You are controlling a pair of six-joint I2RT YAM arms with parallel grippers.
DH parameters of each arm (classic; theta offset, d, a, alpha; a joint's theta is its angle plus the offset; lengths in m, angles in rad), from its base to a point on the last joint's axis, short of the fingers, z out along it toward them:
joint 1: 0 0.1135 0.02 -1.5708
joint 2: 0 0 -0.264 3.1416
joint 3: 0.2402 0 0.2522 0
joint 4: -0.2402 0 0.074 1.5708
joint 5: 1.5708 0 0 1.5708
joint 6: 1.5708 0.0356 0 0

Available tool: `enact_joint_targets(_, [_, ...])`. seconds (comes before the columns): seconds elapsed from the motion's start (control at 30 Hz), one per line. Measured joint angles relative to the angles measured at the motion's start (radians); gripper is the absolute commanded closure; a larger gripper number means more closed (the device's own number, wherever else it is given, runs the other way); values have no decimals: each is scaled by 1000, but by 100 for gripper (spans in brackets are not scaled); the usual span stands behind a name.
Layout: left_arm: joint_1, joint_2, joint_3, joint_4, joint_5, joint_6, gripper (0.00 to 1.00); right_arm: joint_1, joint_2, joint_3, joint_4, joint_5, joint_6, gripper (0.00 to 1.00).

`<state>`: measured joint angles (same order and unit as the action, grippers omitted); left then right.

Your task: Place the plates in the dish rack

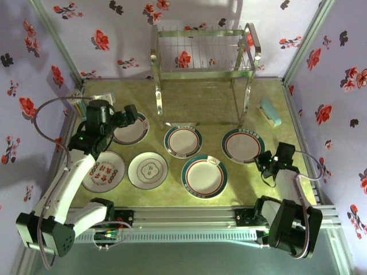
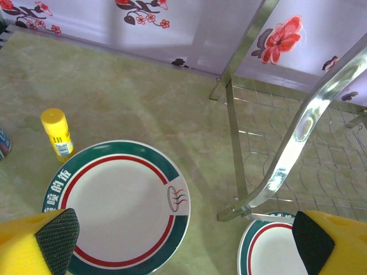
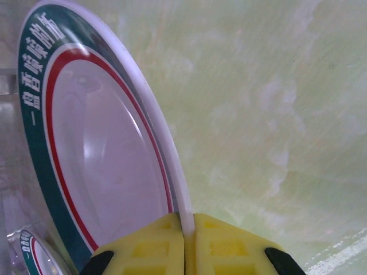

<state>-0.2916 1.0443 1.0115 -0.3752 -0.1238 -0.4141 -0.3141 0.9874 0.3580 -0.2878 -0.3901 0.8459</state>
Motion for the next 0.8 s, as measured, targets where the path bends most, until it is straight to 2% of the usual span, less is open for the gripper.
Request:
enact_joint_targets(0.23, [0,0,0,-3,0,0,0,0,-59,15,-74,13,-21,100])
enact_joint_targets(0.8, [0,0,1,-35,0,-3,0,0,-212,218,-485,107,-157,100])
